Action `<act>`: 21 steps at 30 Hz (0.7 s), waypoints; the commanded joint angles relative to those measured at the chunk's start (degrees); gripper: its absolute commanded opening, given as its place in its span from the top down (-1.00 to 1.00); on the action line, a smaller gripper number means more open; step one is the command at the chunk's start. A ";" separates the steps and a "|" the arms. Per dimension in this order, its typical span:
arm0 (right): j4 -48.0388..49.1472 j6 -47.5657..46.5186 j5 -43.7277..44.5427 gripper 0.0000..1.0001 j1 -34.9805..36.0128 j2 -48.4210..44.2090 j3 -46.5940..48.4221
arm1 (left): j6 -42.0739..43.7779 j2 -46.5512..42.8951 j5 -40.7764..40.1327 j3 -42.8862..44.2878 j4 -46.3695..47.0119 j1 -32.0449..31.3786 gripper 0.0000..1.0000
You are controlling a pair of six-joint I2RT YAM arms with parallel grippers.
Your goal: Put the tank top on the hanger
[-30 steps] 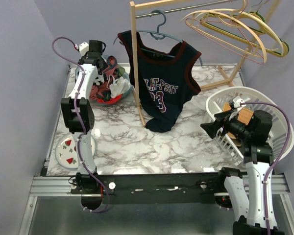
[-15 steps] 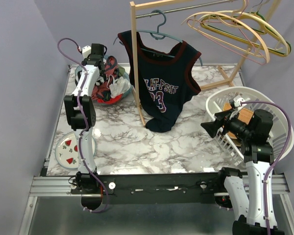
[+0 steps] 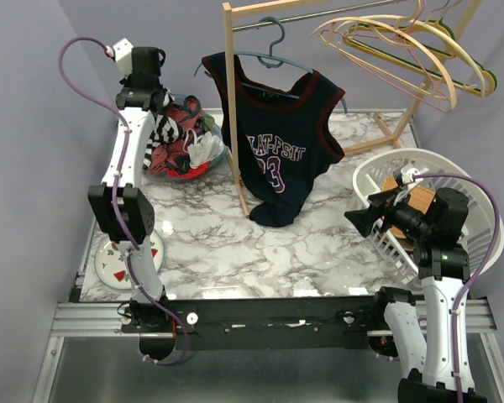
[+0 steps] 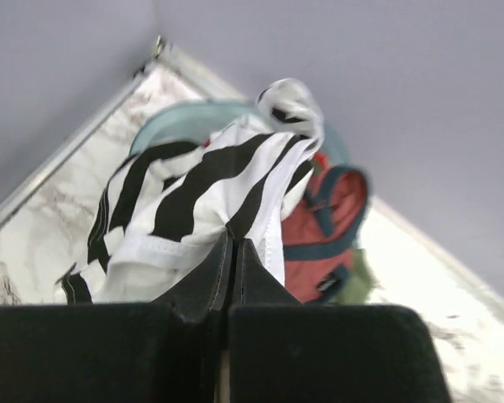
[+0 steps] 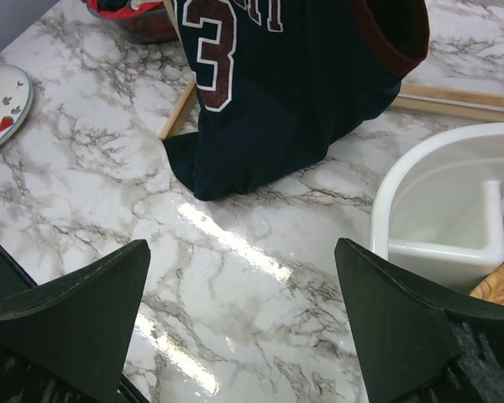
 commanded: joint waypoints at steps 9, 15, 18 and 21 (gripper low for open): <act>-1.36 -0.45 -1.98 -0.99 -0.24 -1.71 2.77 | -1.31 -20.47 5.62 1.72 6.45 -0.41 1.00; -2.24 -1.50 -2.16 -0.99 -0.33 -1.98 3.73 | -1.05 -27.76 6.06 0.50 7.32 -2.61 1.00; -3.81 -3.52 -3.65 -0.99 -0.33 -1.72 5.05 | 0.18 -32.68 5.80 -2.49 9.08 -5.07 1.00; -5.48 -5.63 -5.67 -0.99 -0.33 -1.28 6.54 | 2.02 -38.04 4.48 -5.65 10.66 -8.23 1.00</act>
